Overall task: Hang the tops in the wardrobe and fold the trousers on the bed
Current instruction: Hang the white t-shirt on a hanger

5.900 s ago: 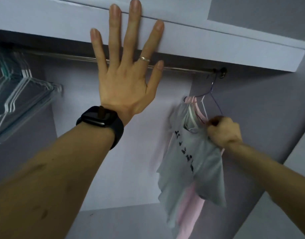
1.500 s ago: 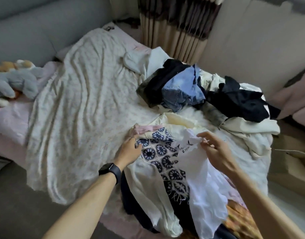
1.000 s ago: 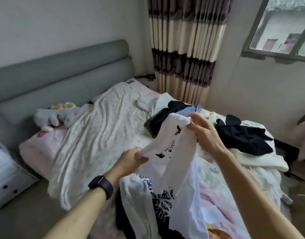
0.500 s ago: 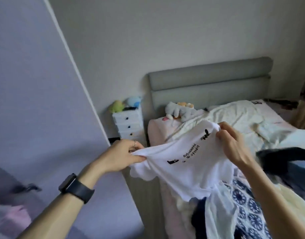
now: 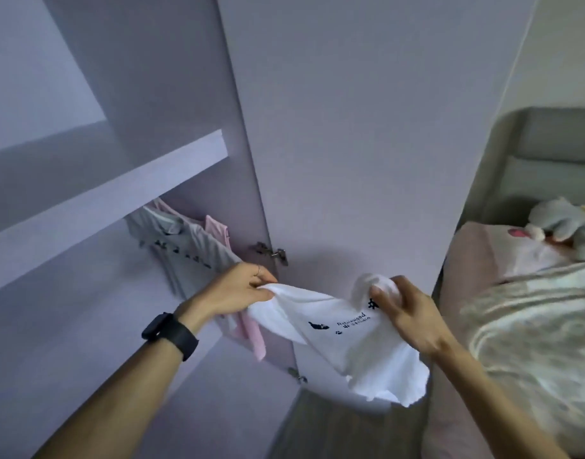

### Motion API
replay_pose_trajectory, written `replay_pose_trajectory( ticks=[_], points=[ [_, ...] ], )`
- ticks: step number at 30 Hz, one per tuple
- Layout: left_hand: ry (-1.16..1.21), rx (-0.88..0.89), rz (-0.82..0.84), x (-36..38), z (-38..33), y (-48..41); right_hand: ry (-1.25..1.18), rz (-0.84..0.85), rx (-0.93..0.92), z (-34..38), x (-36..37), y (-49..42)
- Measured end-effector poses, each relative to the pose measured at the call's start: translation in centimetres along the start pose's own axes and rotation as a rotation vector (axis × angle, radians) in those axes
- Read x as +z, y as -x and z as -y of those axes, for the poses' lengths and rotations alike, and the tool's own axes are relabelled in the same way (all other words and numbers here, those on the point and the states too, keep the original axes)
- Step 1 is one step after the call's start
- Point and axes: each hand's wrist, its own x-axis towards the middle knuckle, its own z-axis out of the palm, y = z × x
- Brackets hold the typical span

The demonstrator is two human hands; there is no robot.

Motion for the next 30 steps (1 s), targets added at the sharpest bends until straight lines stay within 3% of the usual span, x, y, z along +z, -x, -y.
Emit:
replay_pose_trajectory(
  ticks=[7, 15, 22, 27, 30],
  points=[
    [-0.059, -0.202, -0.216, -4.9, 6.7, 4.5, 0.006, 0.072, -0.175, 2.9, 7.1, -5.6],
    [-0.153, -0.560, -0.460, -4.1, 12.6, 13.5, 0.029, 0.436, -0.392, 4.7, 16.6, -11.3],
    [-0.257, -0.932, -0.647, 0.7, 13.3, 20.8, -0.082, 0.811, -0.455, 6.3, 22.6, -11.8],
    [-0.314, -1.068, -0.854, 3.7, 11.5, 25.4, -0.113, 0.938, -0.536, 8.4, 25.4, -8.9],
    [-0.104, -1.134, -0.943, 4.7, 10.2, 27.6, -0.117, 1.020, -0.582, 10.0, 26.5, -7.1]
  ],
)
